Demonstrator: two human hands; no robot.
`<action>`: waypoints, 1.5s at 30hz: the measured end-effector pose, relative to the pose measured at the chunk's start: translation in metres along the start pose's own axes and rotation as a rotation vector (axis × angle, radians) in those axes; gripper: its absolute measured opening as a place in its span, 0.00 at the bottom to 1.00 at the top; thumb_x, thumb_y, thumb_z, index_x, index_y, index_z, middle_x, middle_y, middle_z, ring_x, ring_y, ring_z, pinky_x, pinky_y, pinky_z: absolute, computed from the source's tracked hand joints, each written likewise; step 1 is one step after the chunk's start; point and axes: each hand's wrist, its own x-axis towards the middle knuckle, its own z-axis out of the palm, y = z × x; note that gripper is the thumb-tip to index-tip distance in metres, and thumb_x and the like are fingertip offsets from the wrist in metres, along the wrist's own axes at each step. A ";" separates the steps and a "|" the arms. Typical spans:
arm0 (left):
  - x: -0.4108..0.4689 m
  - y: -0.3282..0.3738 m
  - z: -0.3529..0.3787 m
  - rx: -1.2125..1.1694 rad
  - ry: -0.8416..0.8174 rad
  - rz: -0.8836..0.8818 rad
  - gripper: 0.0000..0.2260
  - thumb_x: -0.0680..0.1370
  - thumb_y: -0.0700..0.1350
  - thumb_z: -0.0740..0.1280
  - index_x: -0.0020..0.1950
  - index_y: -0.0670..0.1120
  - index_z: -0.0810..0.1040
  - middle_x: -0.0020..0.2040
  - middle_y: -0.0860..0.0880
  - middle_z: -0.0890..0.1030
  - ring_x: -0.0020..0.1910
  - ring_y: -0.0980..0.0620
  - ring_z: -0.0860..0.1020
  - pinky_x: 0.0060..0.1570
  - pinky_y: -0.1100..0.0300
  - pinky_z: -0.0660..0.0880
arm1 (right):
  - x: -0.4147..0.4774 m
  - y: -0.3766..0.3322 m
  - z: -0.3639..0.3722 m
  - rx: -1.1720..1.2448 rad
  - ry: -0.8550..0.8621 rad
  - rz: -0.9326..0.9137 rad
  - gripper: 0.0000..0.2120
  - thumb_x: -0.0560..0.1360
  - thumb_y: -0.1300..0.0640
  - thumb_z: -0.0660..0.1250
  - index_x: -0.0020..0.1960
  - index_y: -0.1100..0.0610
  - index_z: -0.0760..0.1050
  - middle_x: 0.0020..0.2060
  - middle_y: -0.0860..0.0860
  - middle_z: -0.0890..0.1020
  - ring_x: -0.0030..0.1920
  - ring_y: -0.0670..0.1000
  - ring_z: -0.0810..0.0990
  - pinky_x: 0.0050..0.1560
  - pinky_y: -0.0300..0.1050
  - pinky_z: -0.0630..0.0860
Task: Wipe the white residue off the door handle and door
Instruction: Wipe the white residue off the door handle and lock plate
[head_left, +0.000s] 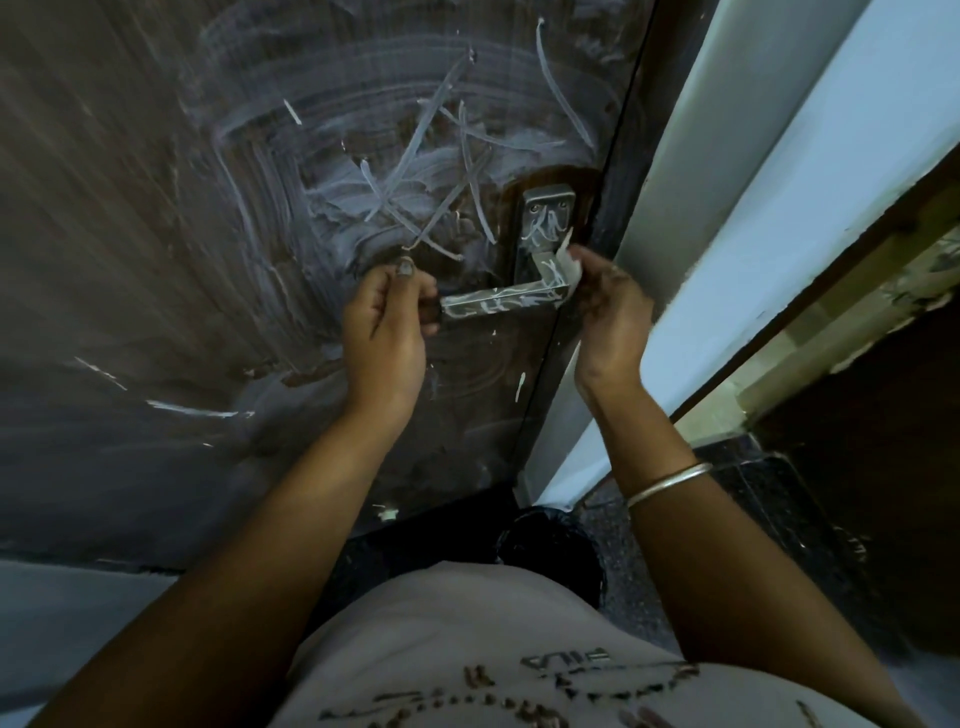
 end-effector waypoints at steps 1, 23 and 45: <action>0.000 0.001 0.000 -0.010 0.001 -0.011 0.11 0.75 0.52 0.58 0.39 0.51 0.76 0.38 0.52 0.78 0.38 0.57 0.77 0.34 0.62 0.75 | 0.006 -0.005 0.001 0.015 -0.019 -0.040 0.18 0.79 0.68 0.54 0.54 0.55 0.80 0.46 0.44 0.84 0.52 0.45 0.81 0.50 0.33 0.75; 0.002 0.010 -0.003 -0.153 0.006 -0.225 0.25 0.80 0.59 0.46 0.38 0.48 0.76 0.33 0.52 0.80 0.33 0.55 0.77 0.37 0.62 0.73 | -0.016 0.006 0.001 0.211 -0.003 0.180 0.20 0.80 0.62 0.45 0.57 0.63 0.76 0.43 0.49 0.83 0.47 0.47 0.80 0.48 0.36 0.76; 0.001 0.013 -0.004 -0.132 -0.098 -0.225 0.26 0.80 0.60 0.44 0.42 0.47 0.76 0.37 0.50 0.79 0.37 0.56 0.76 0.40 0.61 0.72 | -0.002 -0.032 0.009 0.340 -0.180 -0.018 0.22 0.79 0.55 0.44 0.55 0.58 0.76 0.45 0.44 0.84 0.52 0.46 0.80 0.54 0.37 0.74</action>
